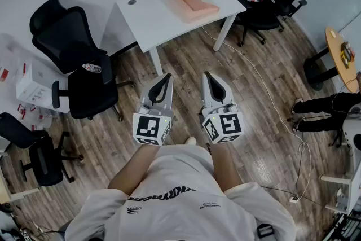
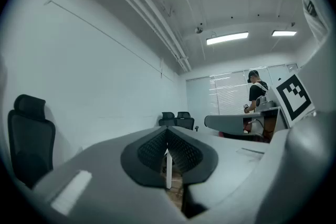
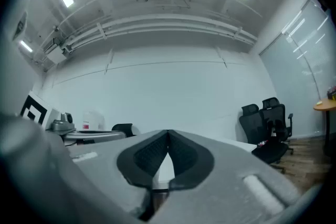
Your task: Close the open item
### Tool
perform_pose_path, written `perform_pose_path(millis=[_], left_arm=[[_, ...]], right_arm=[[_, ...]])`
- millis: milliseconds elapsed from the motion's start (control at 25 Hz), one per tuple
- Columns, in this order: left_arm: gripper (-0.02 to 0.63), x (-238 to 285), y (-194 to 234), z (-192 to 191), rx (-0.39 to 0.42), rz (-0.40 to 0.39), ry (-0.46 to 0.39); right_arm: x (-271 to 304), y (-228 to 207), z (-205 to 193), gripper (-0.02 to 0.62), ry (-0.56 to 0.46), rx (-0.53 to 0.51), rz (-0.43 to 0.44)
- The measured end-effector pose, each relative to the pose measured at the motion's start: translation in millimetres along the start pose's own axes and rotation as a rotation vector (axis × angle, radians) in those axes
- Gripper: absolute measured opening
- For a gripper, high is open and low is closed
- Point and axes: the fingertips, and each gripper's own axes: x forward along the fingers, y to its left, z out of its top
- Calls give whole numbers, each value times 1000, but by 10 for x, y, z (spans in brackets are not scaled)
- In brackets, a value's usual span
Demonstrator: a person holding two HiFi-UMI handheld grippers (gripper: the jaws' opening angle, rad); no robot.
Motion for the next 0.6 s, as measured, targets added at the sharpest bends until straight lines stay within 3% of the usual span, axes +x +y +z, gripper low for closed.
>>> perform_pose_path(millis=[240, 440, 600], left_arm=[[-2, 238, -283, -73, 9, 21, -4], [-3, 353, -529, -187, -57, 25, 5], [-2, 453, -528, -320, -46, 39, 39]], right_arm=[[-102, -358, 26, -2, -19, 12, 15], [-200, -613, 54, -3, -29, -11, 14], [-151, -735, -32, -3, -11, 6, 0]])
